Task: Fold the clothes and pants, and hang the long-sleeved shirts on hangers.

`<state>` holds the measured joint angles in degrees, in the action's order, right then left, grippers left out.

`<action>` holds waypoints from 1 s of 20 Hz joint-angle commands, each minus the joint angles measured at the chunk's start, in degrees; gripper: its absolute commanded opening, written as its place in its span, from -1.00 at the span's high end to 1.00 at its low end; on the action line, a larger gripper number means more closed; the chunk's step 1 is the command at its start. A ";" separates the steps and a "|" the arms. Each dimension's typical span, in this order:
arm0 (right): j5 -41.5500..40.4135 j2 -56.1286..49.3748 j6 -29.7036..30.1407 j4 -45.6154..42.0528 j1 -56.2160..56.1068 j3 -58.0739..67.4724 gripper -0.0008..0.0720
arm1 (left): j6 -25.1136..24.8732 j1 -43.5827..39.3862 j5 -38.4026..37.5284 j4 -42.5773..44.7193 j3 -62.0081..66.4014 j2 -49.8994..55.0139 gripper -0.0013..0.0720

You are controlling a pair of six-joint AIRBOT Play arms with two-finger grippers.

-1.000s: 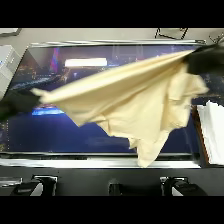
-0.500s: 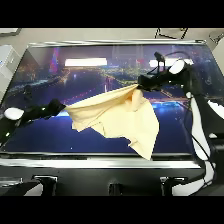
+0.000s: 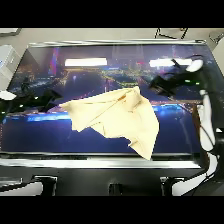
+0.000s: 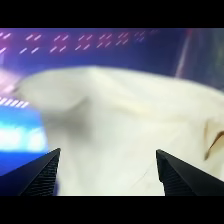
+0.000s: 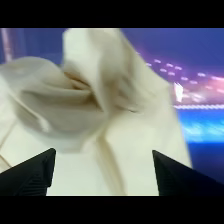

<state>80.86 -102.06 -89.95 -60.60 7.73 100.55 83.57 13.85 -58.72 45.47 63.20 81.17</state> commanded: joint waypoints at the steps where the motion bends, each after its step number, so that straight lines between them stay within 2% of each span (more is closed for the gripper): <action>1: 16.68 1.46 -0.04 -9.77 9.05 -2.05 -0.86 | 0.28 5.62 -19.43 9.22 -0.50 0.63 -1.00; 2: 18.12 2.10 0.00 -10.25 10.19 -4.85 -0.86 | -0.98 5.40 -20.39 8.81 -3.43 0.52 -1.00; 3: 18.16 3.04 0.48 -10.32 10.67 -8.22 -0.87 | -2.29 4.52 -20.15 7.15 -7.06 0.26 -0.87; 4: 17.42 4.11 1.42 -10.40 10.64 -11.47 -0.87 | -4.63 3.21 -19.23 4.33 -10.38 0.07 -0.65; 8: 12.20 8.39 3.04 -10.10 10.56 -22.25 -0.87 | -11.87 -5.68 -10.99 -11.74 -19.93 -0.15 -0.65; 14: 11.78 10.16 4.07 -9.38 10.54 -26.45 -0.87 | -11.58 -23.58 4.98 -19.96 -21.75 0.57 -0.65; 20: 10.08 10.51 4.07 -8.33 10.54 -27.26 -0.87 | -11.54 -31.93 17.77 -29.49 -21.75 3.48 -0.65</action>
<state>91.68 -91.74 -85.93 -69.38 18.22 73.76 72.16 -14.02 -48.49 21.39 41.60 83.33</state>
